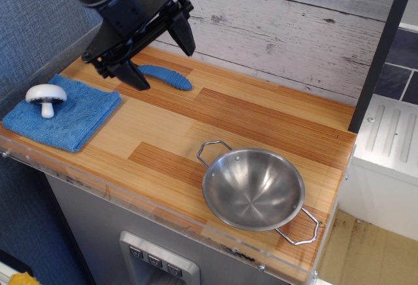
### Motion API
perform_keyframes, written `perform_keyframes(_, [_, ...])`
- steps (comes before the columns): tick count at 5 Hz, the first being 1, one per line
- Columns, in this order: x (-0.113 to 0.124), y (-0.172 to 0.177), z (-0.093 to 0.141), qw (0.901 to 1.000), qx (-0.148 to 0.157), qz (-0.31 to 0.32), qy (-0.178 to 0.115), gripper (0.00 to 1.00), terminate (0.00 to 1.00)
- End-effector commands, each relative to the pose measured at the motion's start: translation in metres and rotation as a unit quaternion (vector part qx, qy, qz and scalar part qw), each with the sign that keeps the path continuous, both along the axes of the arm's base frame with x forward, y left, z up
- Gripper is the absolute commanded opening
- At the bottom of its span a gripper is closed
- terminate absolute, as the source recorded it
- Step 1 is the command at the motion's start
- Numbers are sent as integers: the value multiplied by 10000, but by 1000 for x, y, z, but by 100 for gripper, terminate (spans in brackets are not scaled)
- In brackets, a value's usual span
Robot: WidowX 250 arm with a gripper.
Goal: Place the fork beside the blue cloth.
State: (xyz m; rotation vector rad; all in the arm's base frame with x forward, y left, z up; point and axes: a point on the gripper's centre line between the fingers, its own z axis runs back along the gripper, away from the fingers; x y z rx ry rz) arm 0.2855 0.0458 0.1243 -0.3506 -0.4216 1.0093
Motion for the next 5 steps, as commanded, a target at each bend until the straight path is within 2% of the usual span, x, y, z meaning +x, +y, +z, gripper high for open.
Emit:
perform_keyframes(1, [26,51,12,9917,460,1197,93,100,0])
perform_keyframes(2, [39,78,9,9817,672,1751,326,100,0])
perform_keyframes(3, [54,97,3,9743,943,1989,482,100,0])
perform_keyframes(4, [69,102,-13,9664,1116,2193,737,100,0])
perform_keyframes(5, [82,90,-32,9621,1121,2324,881,100,0])
